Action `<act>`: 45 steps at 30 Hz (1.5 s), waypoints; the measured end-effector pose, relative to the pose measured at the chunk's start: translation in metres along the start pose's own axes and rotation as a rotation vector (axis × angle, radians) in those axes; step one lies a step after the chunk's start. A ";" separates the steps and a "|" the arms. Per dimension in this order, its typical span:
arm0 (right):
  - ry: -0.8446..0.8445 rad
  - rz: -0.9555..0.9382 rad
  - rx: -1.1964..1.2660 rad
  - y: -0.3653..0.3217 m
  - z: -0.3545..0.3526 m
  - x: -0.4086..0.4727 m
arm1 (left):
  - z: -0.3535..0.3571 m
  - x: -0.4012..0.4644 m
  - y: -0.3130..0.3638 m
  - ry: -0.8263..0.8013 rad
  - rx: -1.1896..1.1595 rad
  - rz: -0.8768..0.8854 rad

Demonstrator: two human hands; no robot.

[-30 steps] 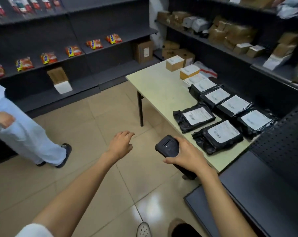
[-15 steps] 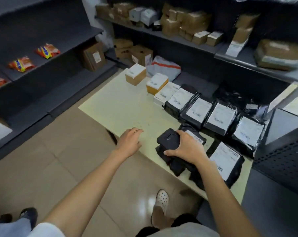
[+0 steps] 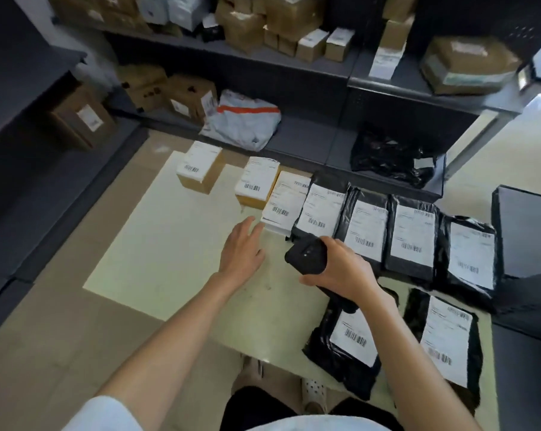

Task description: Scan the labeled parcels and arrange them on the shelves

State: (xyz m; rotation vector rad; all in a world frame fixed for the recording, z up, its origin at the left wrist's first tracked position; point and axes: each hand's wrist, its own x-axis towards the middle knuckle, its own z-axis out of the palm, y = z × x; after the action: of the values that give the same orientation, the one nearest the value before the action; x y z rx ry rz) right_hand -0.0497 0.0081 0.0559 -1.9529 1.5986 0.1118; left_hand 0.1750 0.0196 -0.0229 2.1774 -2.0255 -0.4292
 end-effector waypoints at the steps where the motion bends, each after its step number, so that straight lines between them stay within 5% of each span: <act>1: 0.004 0.023 0.012 -0.007 0.001 0.010 | -0.001 0.013 -0.008 0.016 -0.003 0.016; 5: 0.016 0.121 0.046 -0.034 0.005 0.047 | -0.007 0.072 -0.031 0.123 -0.061 0.049; 15: 0.088 0.328 0.147 -0.057 0.013 0.093 | 0.030 0.179 -0.051 0.006 -0.215 -0.136; 33: 0.081 0.242 0.184 -0.075 0.023 0.073 | 0.015 0.132 -0.100 0.083 -0.529 -0.336; 37: 0.117 0.179 0.160 -0.074 0.016 0.048 | -0.011 0.102 -0.098 0.187 -0.520 -0.258; 45: 0.312 0.117 0.123 -0.063 -0.006 -0.022 | -0.081 0.063 -0.050 0.300 -0.322 0.220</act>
State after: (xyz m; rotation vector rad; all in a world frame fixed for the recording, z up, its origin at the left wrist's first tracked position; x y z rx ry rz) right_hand 0.0005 0.0297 0.0955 -1.8491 1.8701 -0.2510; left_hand 0.2502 -0.0460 0.0322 1.6972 -1.8562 -0.3472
